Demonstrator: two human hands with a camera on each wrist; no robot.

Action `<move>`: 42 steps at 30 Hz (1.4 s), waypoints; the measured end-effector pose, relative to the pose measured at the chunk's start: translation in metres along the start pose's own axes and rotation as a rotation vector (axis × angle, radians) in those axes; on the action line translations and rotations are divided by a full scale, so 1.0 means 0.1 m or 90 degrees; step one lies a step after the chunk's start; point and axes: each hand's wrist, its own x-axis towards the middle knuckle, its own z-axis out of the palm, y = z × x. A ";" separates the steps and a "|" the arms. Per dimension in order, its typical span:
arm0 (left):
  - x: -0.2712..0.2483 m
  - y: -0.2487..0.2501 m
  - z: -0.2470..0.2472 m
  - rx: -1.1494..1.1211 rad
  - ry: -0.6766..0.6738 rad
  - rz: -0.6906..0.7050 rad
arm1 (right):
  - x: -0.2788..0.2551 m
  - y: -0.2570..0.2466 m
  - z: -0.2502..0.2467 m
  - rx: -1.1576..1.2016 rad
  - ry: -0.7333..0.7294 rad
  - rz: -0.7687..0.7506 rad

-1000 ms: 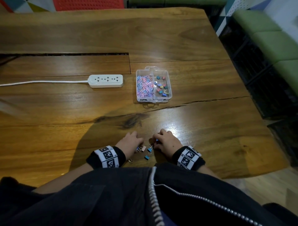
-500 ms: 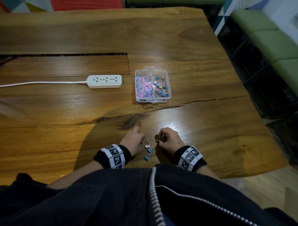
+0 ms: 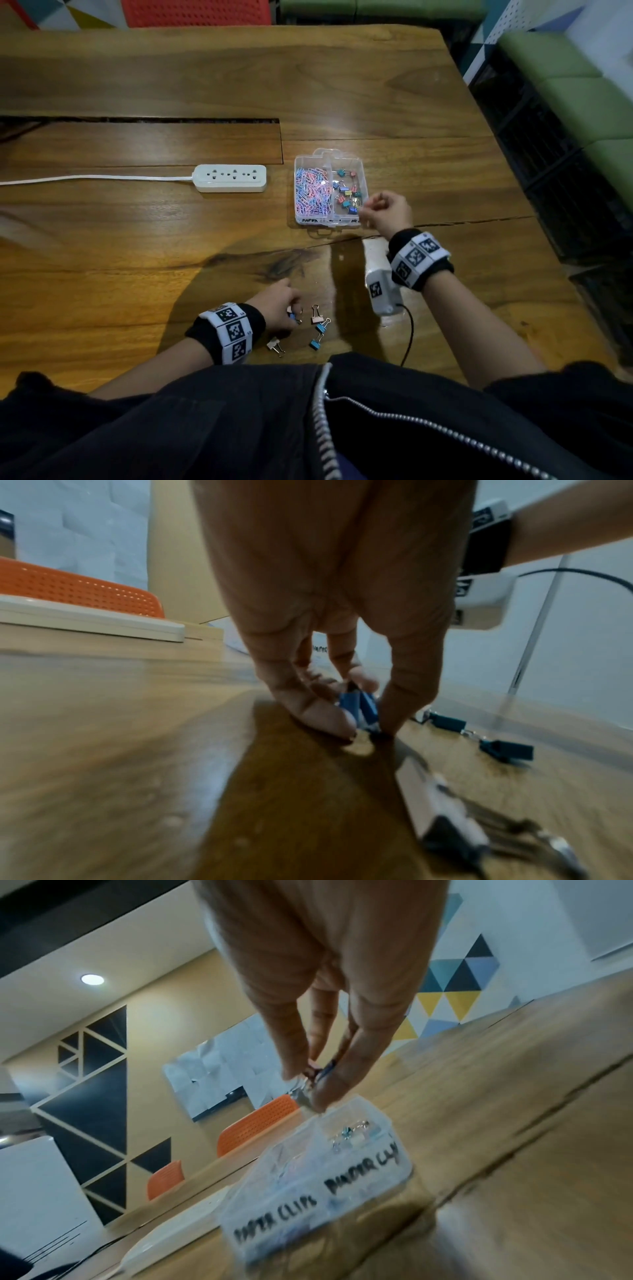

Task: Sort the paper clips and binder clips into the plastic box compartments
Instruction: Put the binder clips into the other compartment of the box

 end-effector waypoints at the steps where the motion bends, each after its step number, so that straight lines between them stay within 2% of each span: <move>1: 0.00 0.00 0.01 -0.003 0.003 0.006 | 0.06 -0.06 -0.01 0.014 0.015 -0.006; 5: -0.03 -0.01 0.02 0.006 0.016 0.049 | 0.04 -0.06 0.03 0.004 0.010 -0.037; 9: -0.03 -0.06 0.02 -0.033 0.036 0.046 | -0.32 0.25 0.14 -0.066 -0.031 -0.082; 14: 0.03 -0.08 -0.04 -0.163 0.098 -0.018 | -0.84 0.75 0.26 -0.279 -0.269 -0.068; 16: 0.09 -0.01 -0.16 -0.214 0.133 -0.024 | -0.97 0.87 0.32 -0.408 -0.342 -0.134; 19: 0.23 0.15 -0.41 -0.301 0.170 -0.013 | -1.05 0.96 0.45 -0.568 -0.379 -0.268; 21: 0.34 0.29 -0.58 -0.335 0.197 0.011 | -1.05 1.00 0.52 -0.596 -0.377 -0.307; 24: 0.51 0.49 -0.80 -0.395 0.220 0.034 | -0.99 1.01 0.50 -0.524 -0.334 -0.310; 28: 0.78 0.69 -1.01 -0.510 0.247 0.028 | -0.86 0.99 0.40 -0.452 -0.277 -0.249; 33: 1.04 0.90 -1.12 -0.575 0.300 0.007 | -0.81 1.02 0.32 -0.402 -0.234 -0.185; 38: 1.04 0.85 -0.96 -0.428 0.231 0.026 | -0.84 0.98 0.27 -0.374 -0.186 -0.165; 40: 0.85 0.74 -0.83 -0.369 0.218 0.069 | -0.84 0.96 0.27 -0.392 -0.196 -0.151; 42: 0.60 0.55 -0.67 -0.216 0.142 0.142 | -0.84 0.93 0.27 -0.413 -0.213 -0.139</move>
